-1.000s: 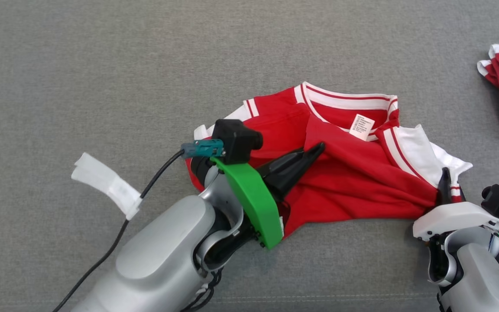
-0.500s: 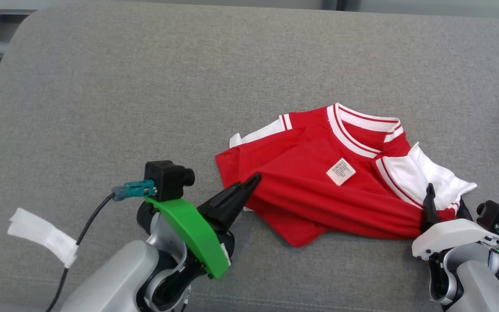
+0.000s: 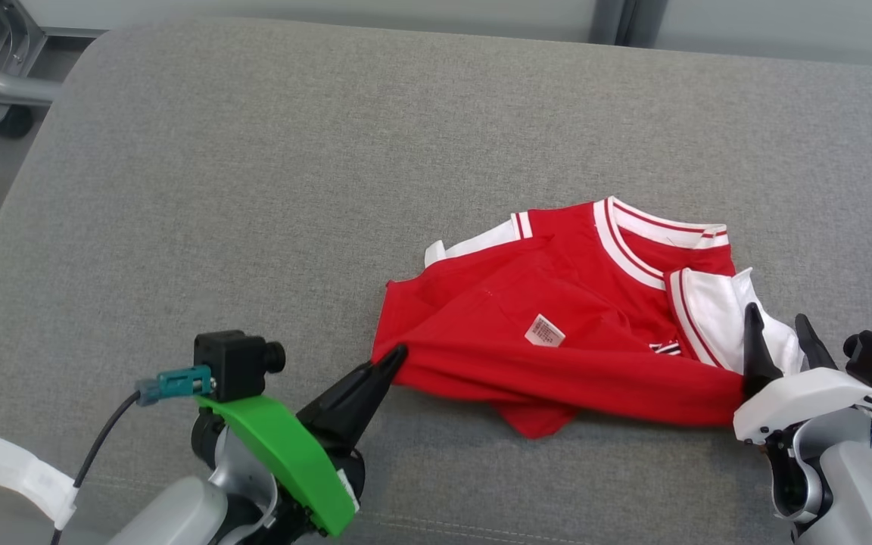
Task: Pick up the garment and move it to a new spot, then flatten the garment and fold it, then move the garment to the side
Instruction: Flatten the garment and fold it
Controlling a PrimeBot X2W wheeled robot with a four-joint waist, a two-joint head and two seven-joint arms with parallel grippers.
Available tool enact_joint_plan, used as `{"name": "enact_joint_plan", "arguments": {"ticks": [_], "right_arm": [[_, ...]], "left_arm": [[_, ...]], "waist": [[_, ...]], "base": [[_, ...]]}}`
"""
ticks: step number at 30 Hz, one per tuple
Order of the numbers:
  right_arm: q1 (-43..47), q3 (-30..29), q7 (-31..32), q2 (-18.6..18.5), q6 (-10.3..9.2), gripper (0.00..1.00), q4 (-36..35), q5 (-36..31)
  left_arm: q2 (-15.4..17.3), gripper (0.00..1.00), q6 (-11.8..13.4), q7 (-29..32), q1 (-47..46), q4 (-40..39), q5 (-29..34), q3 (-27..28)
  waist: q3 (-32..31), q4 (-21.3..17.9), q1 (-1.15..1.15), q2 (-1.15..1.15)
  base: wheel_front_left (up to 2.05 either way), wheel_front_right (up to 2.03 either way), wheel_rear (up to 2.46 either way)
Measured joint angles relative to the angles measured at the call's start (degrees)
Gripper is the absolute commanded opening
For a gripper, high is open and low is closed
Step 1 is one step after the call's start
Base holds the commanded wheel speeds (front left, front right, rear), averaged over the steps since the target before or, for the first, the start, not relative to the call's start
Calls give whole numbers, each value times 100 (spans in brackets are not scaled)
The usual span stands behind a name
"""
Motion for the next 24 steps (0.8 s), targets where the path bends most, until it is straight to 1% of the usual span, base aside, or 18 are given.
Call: {"name": "enact_joint_plan", "arguments": {"ticks": [2,7,9,15,16,17,18,22,24], "right_arm": [[0,-1,71,-44,37,100,-31,0],[-1,20,336,-258,45,100,-75,-46],[-1,36,443,-339,92,100,-78,-51],[-1,11,646,-463,94,100,-155,-49],[-1,16,675,-464,103,100,-169,-48],[-1,34,686,-459,120,100,-182,-48],[-2,58,736,-447,155,100,-199,-48],[-2,163,833,-388,170,100,-247,-48],[-1,192,877,-375,196,100,-300,-48]], "left_arm": [[103,0,47,51,133,-3,1,-8],[386,0,159,213,547,126,-18,-86],[397,0,163,230,706,207,-100,-144],[353,0,166,296,840,554,-138,-338],[327,29,167,272,840,622,-119,-326],[320,62,168,240,840,666,-79,-315],[320,100,170,211,840,683,-46,-301],[312,100,176,207,840,602,-19,-283],[300,100,169,209,838,383,-153,-171]], "waist": [[-11,-5,0,0],[-30,-10,0,0],[-26,-1,0,0],[10,97,0,0],[13,112,0,0],[11,121,0,0],[6,120,0,0],[-13,78,0,0],[-16,41,0,0]], "base": [[0,0,0],[0,0,0],[0,0,0],[0,0,0],[0,0,0],[0,0,0],[0,0,0],[0,0,0],[0,0,0]]}}
